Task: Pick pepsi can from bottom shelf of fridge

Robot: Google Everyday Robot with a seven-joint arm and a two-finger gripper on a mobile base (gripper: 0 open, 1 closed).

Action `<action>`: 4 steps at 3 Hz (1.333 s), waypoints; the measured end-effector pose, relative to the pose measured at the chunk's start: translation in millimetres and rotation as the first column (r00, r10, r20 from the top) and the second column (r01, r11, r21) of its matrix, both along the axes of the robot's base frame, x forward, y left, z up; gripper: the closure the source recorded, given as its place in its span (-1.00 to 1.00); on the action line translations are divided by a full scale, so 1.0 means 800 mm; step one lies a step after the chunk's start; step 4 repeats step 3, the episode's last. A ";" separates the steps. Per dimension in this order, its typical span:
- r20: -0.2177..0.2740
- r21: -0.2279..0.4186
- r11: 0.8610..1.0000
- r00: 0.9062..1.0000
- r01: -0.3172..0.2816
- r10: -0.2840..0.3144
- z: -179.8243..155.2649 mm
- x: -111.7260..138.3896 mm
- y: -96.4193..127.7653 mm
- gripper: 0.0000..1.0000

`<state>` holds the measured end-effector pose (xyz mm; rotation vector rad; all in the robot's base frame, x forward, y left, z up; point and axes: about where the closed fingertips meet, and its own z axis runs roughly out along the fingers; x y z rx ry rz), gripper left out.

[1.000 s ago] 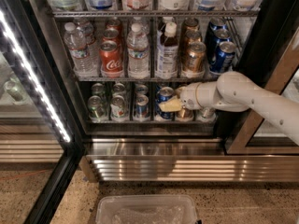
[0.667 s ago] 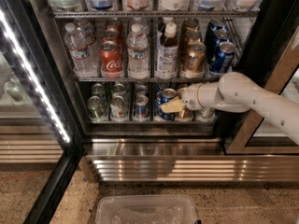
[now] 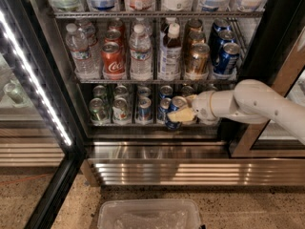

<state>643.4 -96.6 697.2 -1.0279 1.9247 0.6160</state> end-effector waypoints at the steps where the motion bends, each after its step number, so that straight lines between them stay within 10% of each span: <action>1: -0.018 0.052 0.997 0.998 0.065 -0.064 0.022 -0.073 -0.029 1.00; 3: -0.012 0.106 0.978 0.984 0.179 -0.179 0.057 -0.191 -0.073 1.00; 4: -0.012 0.106 0.978 0.984 0.179 -0.179 0.057 -0.191 -0.073 1.00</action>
Offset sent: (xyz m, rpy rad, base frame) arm -0.1911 -0.0832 0.0406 0.1352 0.0382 -0.2552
